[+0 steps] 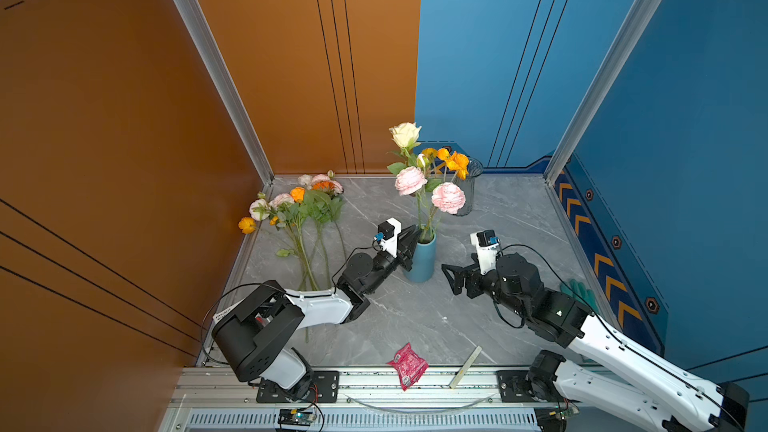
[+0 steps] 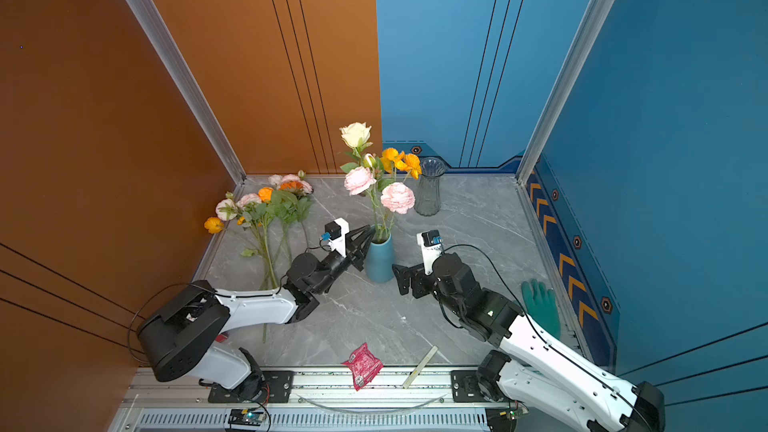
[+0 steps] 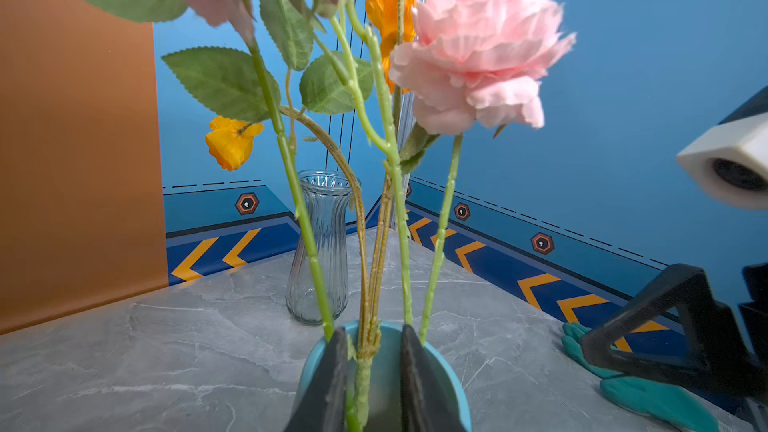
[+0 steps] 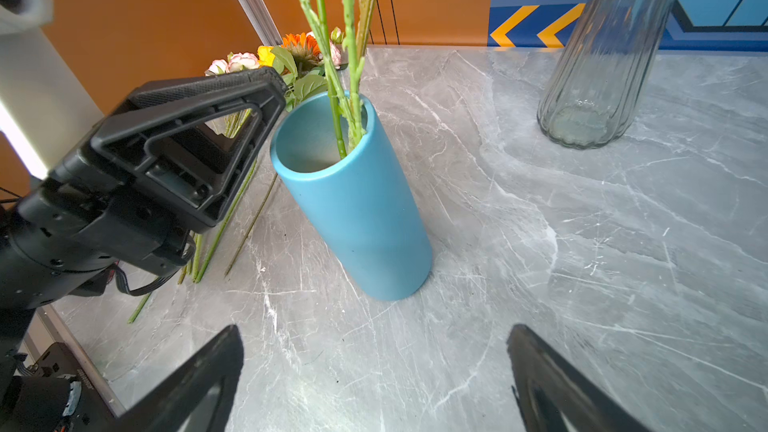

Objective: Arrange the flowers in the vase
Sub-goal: 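Open the left gripper to release the peonies and withdraw to the pile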

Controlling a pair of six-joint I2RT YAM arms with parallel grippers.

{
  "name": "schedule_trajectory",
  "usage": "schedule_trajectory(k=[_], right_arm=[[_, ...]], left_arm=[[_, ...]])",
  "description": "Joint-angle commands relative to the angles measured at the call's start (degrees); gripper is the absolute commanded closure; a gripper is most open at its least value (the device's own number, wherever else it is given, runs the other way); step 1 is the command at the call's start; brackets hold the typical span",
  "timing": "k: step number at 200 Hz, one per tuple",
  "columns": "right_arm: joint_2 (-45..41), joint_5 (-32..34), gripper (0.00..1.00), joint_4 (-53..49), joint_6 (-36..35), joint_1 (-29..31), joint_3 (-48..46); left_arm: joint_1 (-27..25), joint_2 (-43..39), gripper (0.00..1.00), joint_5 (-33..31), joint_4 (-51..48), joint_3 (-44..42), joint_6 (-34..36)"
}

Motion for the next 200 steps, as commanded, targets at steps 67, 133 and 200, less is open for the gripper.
schedule_trajectory(k=[67, 133, 200], right_arm=[[-0.64, -1.54, 0.0, 5.03, -3.11, 2.24, -1.22], [2.9, 0.89, 0.0, 9.84, -5.11, 10.06, -1.41], [14.72, 1.8, 0.0, 15.73, -3.25, 14.5, 1.56]], left_arm=[[3.06, -23.57, 0.48, -3.05, -42.15, 1.42, 1.76], [23.21, -27.75, 0.45, -1.22, -78.54, 7.52, -13.65], [36.57, -7.19, 0.52, 11.73, -78.46, 12.85, -19.9]])
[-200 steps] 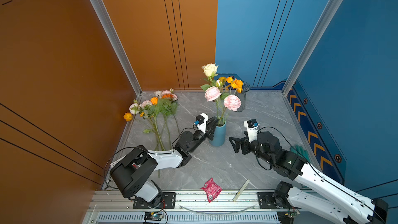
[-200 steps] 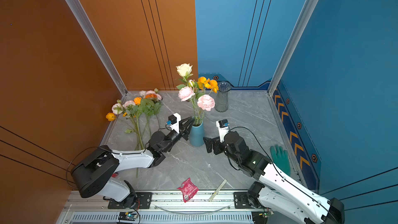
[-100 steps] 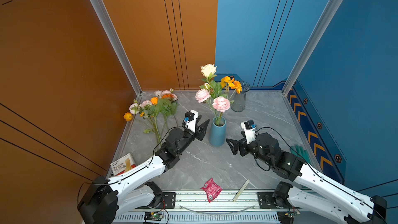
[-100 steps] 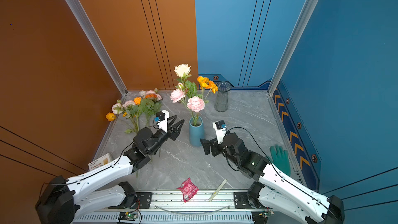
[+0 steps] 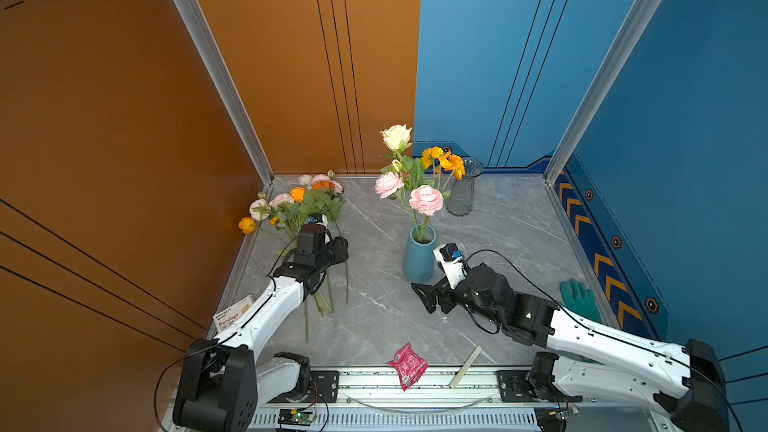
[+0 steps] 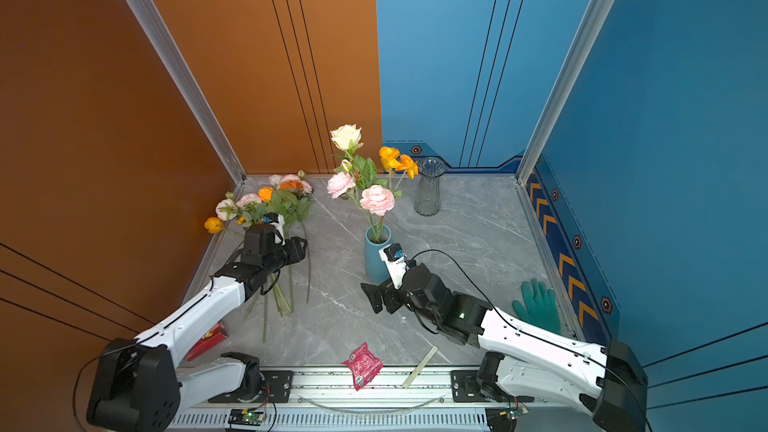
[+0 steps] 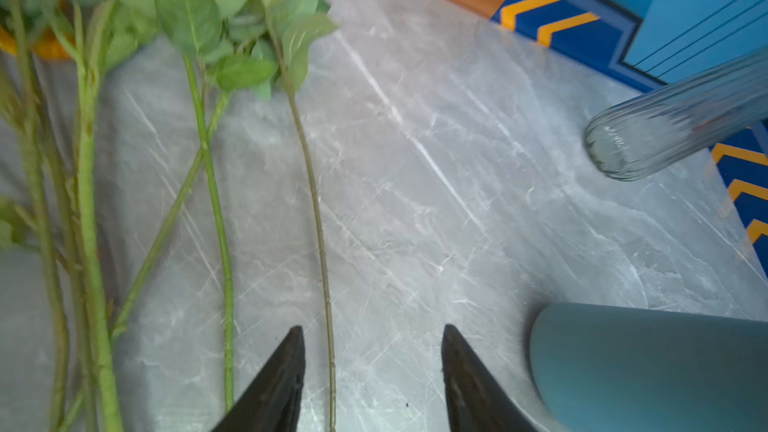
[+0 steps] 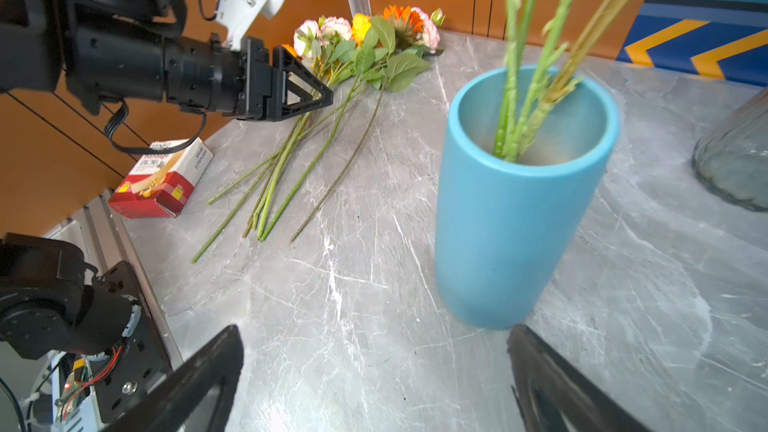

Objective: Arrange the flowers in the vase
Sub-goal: 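Open the left gripper to release the peonies and withdraw to the pile, then grasp the orange flower stem in the pile with the left gripper and lift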

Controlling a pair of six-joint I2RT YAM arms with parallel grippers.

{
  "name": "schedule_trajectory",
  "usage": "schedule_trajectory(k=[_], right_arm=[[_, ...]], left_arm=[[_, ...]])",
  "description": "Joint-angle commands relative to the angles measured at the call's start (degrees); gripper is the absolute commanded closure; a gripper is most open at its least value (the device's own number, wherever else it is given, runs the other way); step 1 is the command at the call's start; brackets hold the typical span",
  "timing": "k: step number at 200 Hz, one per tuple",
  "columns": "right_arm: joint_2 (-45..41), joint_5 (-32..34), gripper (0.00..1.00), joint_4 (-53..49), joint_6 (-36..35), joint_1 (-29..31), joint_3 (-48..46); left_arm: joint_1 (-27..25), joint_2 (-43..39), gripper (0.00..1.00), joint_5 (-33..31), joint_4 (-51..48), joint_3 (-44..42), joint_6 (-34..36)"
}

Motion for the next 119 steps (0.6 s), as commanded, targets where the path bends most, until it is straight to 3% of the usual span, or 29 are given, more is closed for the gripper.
schedule_trajectory(k=[1, 50, 74, 119], right_arm=[[3.51, 1.68, 0.0, 2.98, 0.65, 1.19, 2.4], [9.64, 0.59, 0.0, 5.91, 2.62, 2.19, 4.53], [11.25, -0.2, 0.0, 6.78, 2.85, 2.05, 4.83], [13.58, -2.02, 0.0, 7.04, 2.68, 1.16, 6.21]], left_arm=[[2.27, 7.52, 0.53, 6.94, -1.13, 4.22, -3.14], [3.01, 24.4, 0.61, 2.45, -1.7, 14.83, -3.14], [2.93, 28.73, 0.63, -1.52, -4.16, 18.53, -2.82], [2.82, 32.26, 0.67, -1.8, -3.34, 19.5, -2.27]])
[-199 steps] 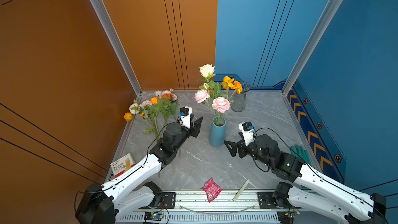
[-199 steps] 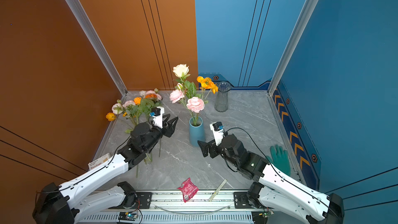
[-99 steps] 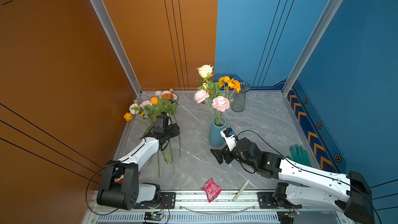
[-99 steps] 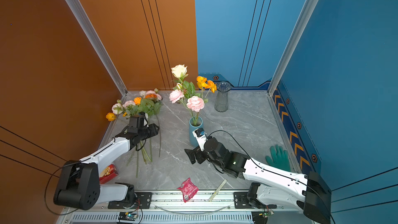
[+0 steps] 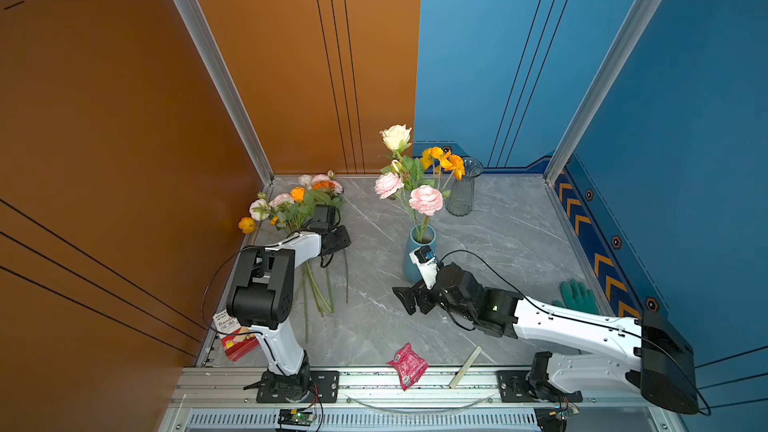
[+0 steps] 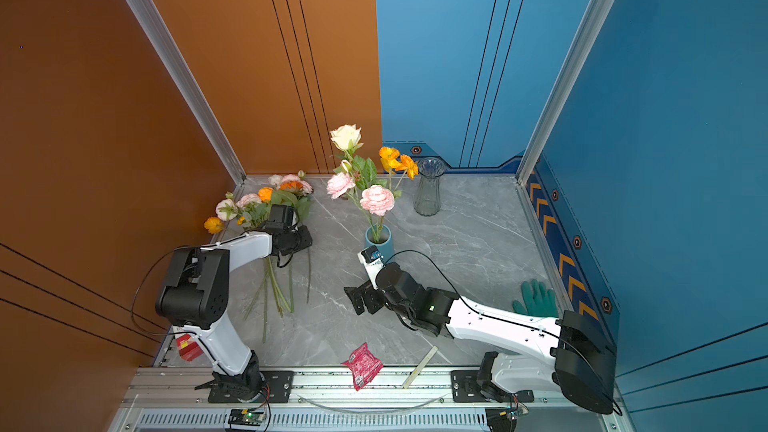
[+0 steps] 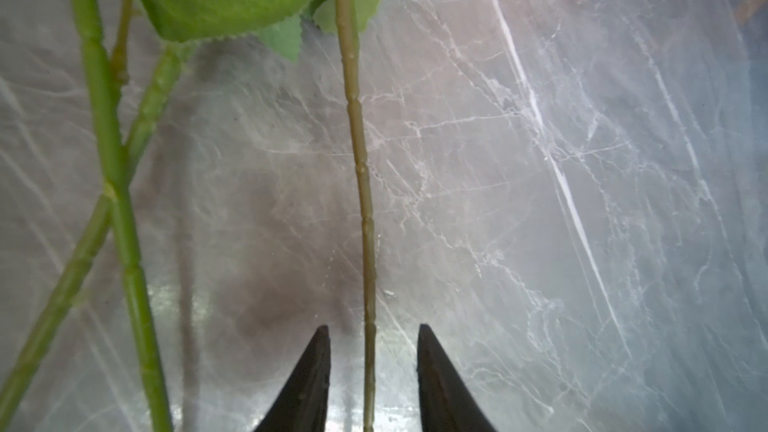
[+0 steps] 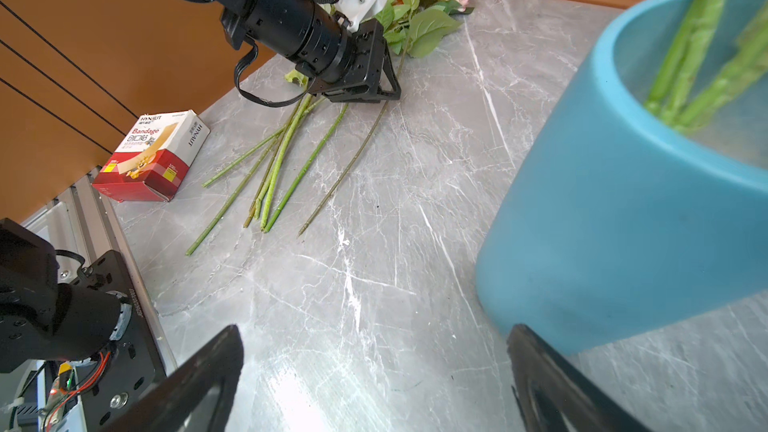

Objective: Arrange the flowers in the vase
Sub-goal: 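Grasp the orange flower stem in the pile with the left gripper and lift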

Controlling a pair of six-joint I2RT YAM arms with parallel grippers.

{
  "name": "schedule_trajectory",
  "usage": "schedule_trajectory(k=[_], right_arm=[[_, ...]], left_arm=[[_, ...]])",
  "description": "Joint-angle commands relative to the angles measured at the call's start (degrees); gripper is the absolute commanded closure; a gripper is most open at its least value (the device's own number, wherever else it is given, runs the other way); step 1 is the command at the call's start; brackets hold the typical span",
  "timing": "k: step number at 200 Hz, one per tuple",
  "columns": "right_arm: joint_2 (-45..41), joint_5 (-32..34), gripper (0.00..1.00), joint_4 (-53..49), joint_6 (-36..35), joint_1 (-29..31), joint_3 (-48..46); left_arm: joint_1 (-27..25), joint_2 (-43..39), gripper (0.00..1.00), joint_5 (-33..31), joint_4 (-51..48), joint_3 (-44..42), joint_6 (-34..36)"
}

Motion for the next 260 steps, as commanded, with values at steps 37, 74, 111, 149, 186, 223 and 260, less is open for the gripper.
schedule_trajectory(k=[37, 74, 111, 149, 186, 223, 260], right_arm=[[2.35, -2.32, 0.0, 1.76, 0.71, -0.83, 3.6], [1.99, -2.54, 0.0, 1.41, 0.71, -0.83, 3.37], [0.71, -2.32, 0.0, 1.43, 0.9, -0.83, 2.45], [-0.89, -1.56, 0.0, 0.98, 0.97, -0.15, 2.04], [-2.05, -0.64, 0.0, -0.15, 0.97, 0.14, 1.83], [-4.27, 1.18, 0.0, -1.11, 1.14, -0.47, 0.86], [-8.0, 2.12, 0.0, -3.25, 1.33, -2.08, -0.41]], left_arm=[[-0.18, 4.51, 0.75, -0.71, -1.41, 3.87, 0.62], [-0.44, 4.79, 0.91, -0.48, -1.32, 3.75, 0.24], [-0.25, -2.27, 1.0, 0.43, -0.92, -0.48, 0.09], [-0.34, -12.65, 1.0, 1.47, -1.55, -4.72, 0.4], [-0.59, -24.07, 1.0, 1.2, -1.67, -7.43, 1.71], [-0.58, -32.46, 1.0, 3.8, 1.36, -8.79, 2.78], [-1.76, -39.16, 1.0, 5.65, 4.49, -9.57, 3.74]])
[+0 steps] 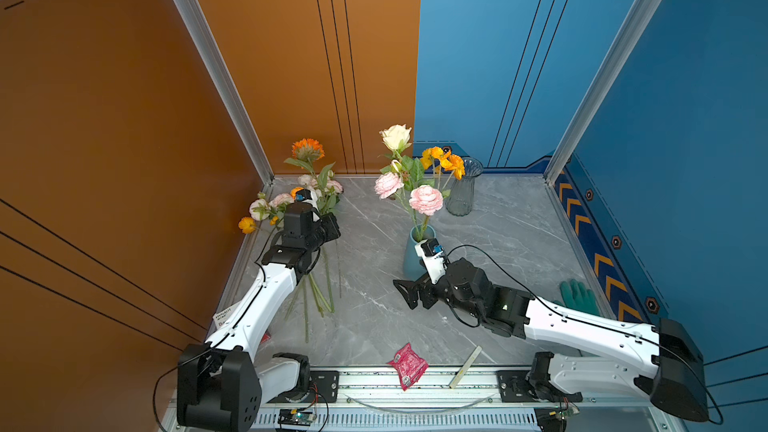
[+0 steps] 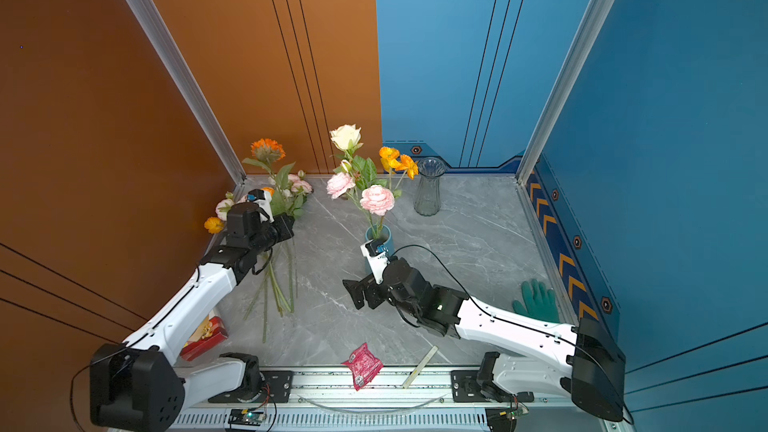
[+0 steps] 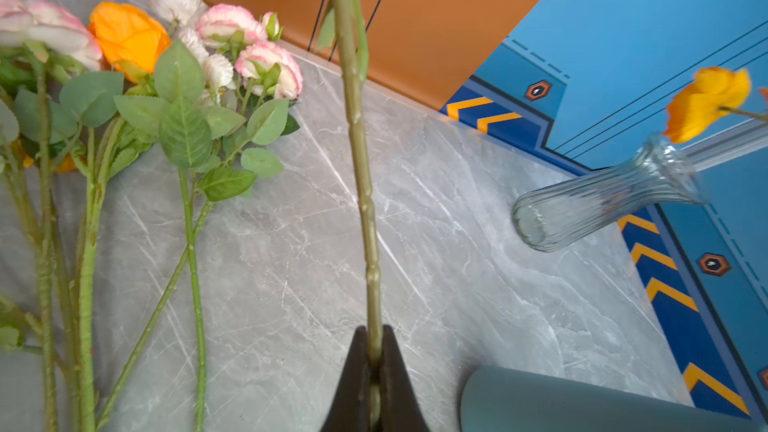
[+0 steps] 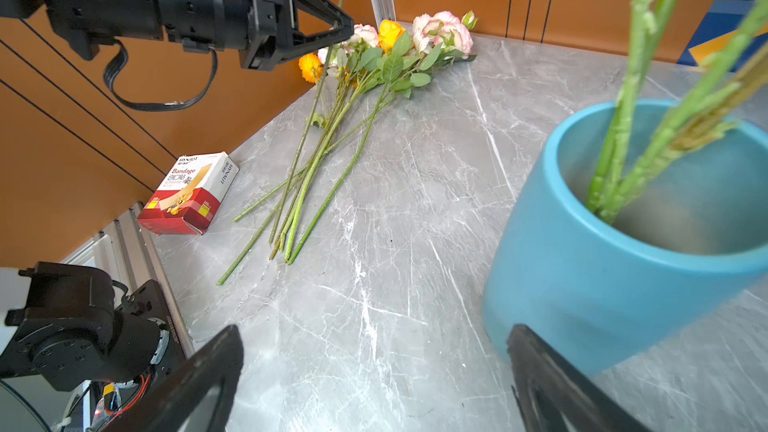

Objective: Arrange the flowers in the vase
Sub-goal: 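Grasp the orange flower stem in the pile with the left gripper and lift, then carry the orange flower over the blue vase and lower its stem inside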

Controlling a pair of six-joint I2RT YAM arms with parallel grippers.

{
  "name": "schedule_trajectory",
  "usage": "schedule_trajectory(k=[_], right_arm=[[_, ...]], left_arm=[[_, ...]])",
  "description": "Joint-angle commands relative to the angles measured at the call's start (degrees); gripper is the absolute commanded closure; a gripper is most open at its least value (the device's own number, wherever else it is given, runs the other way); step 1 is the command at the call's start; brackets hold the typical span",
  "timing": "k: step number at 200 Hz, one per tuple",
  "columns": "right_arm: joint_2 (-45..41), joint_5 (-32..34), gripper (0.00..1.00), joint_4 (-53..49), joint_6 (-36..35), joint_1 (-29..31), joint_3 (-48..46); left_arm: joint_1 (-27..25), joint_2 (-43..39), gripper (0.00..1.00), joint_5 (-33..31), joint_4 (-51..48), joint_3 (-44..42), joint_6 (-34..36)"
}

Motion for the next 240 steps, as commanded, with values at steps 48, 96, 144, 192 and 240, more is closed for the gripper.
schedule_trajectory(k=[48, 96, 144, 192, 240], right_arm=[[-10.21, 3.55, 0.0, -7.42, 0.95, -4.76, -4.66], [-15.11, 5.4, 0.0, -10.58, 0.91, -5.99, -6.1], [-16.48, 4.89, 0.0, -11.11, 0.73, -6.93, -5.8], [-16.98, 4.66, 0.0, -11.27, 0.69, -6.94, -5.8], [-16.58, 4.36, 0.0, -11.23, 0.25, -7.07, -5.09]], left_arm=[[-11.76, -17.37, 1.0, -3.19, 18.88, -8.06, 10.03], [-21.25, -21.42, 1.0, -2.74, 43.22, -14.82, 15.37], [-26.51, -14.21, 1.0, -0.32, 60.73, -12.5, 12.9], [-29.1, -7.88, 1.0, -0.85, 66.61, -6.9, 11.23], [-32.13, 0.68, 1.0, -4.28, 80.76, -5.73, 7.66]])
